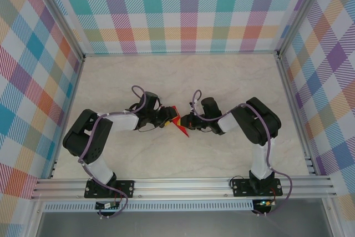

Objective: Fold a paper plane with a square sheet of paper (pick it up from the middle)
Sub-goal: Fold the wing for the fifth time at the center of the table.

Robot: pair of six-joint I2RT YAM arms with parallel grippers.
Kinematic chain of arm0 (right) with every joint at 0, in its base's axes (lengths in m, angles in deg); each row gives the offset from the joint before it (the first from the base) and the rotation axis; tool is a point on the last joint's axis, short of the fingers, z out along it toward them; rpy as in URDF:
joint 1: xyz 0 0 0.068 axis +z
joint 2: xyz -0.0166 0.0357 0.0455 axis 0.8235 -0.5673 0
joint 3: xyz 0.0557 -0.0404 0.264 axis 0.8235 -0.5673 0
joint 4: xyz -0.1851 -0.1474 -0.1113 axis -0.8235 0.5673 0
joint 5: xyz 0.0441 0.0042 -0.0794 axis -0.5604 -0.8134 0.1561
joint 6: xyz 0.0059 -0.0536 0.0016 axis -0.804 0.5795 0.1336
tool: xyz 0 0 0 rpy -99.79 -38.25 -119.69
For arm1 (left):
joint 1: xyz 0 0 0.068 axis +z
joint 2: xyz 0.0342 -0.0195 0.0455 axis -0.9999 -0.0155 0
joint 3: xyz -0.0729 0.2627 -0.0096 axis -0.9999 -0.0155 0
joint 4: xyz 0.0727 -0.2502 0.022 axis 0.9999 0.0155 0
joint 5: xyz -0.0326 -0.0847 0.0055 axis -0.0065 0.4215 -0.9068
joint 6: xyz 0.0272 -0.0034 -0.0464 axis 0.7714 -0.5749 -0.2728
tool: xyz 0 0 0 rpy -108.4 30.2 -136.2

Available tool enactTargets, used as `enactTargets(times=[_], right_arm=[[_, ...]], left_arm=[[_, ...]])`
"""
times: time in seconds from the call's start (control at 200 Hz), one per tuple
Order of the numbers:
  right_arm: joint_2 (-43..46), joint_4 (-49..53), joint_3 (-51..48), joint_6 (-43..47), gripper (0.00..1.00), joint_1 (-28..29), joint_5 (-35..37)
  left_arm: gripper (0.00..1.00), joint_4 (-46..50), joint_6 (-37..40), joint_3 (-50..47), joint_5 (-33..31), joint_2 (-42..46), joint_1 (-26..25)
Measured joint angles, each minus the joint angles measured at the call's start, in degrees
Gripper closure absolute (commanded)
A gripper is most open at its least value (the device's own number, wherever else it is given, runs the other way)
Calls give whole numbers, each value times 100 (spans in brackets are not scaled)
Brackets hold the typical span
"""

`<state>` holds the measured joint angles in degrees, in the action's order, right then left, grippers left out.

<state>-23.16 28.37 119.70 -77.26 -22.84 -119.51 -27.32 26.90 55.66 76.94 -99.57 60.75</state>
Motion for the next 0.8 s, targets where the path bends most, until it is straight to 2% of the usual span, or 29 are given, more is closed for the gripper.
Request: enactTargets(times=[0.8], right_arm=[[-118,317,232,-295,93,-101,-201]], left_arm=[[58,-256,149,227,181,-452,0]])
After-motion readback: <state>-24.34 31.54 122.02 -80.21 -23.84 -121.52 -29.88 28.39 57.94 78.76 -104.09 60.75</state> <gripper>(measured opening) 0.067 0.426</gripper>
